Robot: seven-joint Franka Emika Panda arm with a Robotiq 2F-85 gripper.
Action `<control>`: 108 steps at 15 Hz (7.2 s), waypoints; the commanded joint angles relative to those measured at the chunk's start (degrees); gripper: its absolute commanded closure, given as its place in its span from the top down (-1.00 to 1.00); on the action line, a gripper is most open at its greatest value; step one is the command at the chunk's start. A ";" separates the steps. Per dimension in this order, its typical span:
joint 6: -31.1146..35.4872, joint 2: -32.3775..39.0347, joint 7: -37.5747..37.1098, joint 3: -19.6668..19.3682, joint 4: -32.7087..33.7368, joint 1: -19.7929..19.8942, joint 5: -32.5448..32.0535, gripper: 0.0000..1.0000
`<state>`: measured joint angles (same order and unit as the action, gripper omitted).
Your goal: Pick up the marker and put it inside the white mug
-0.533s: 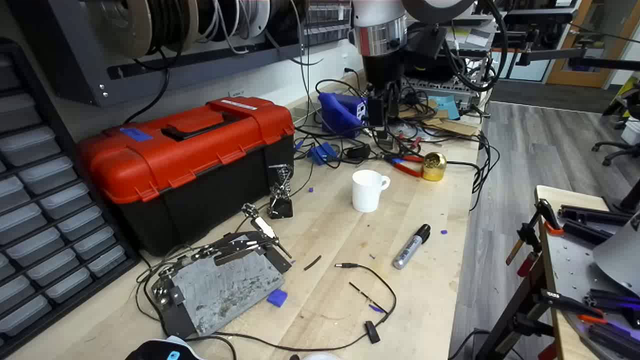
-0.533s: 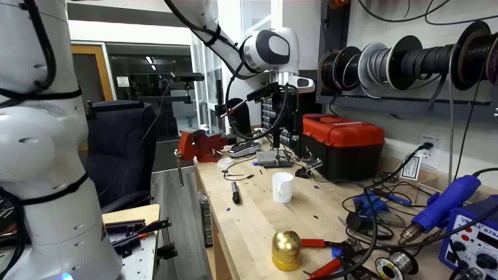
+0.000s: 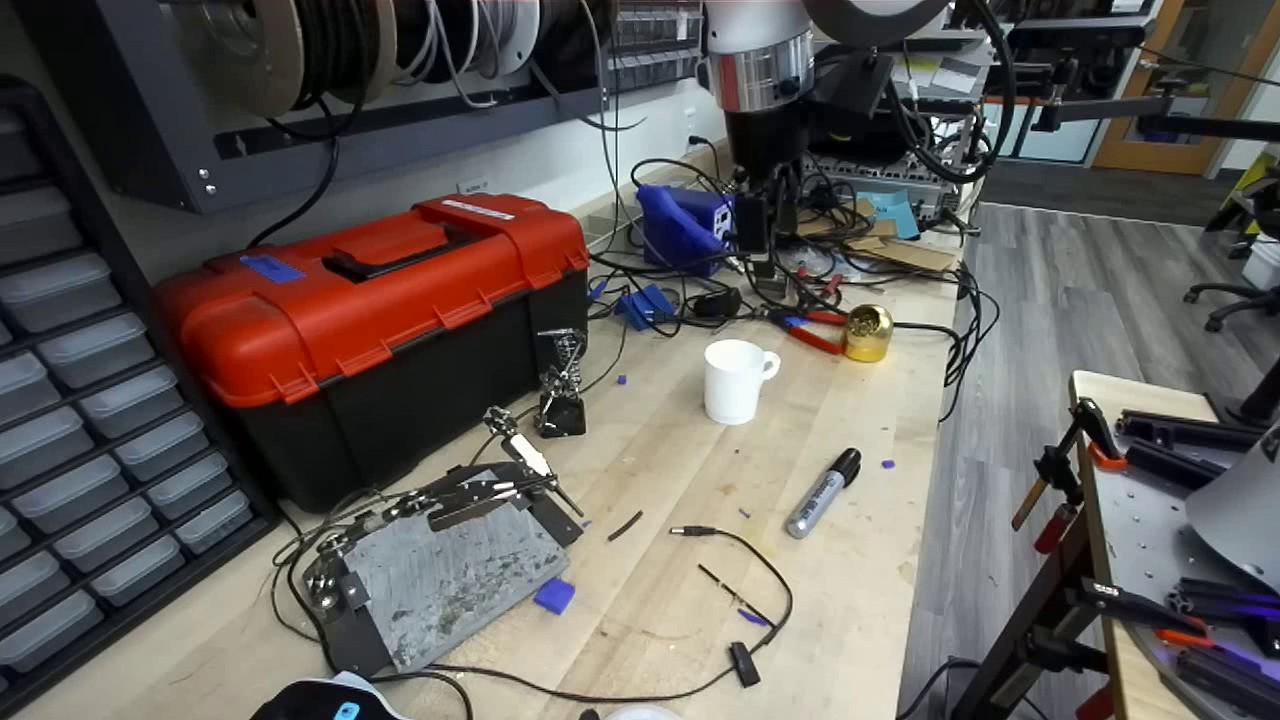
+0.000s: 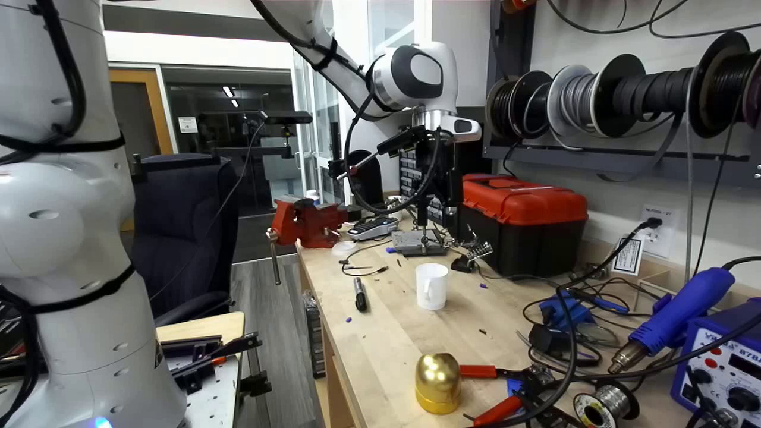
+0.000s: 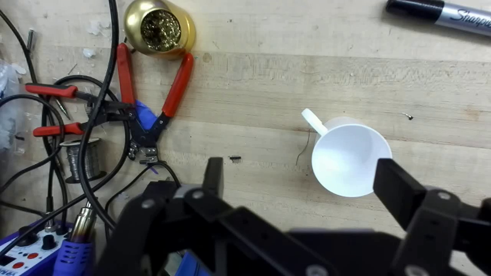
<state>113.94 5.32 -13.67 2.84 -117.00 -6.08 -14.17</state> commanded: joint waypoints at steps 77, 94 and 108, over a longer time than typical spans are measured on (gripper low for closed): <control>28.82 -2.55 65.26 11.57 -24.47 -4.55 18.25 1.00; 38.26 1.71 64.52 12.68 -30.21 -4.16 19.18 1.00; 39.71 5.66 64.89 13.10 -26.54 -2.51 17.59 -0.74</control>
<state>154.19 11.00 51.31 15.32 -144.60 -9.60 4.34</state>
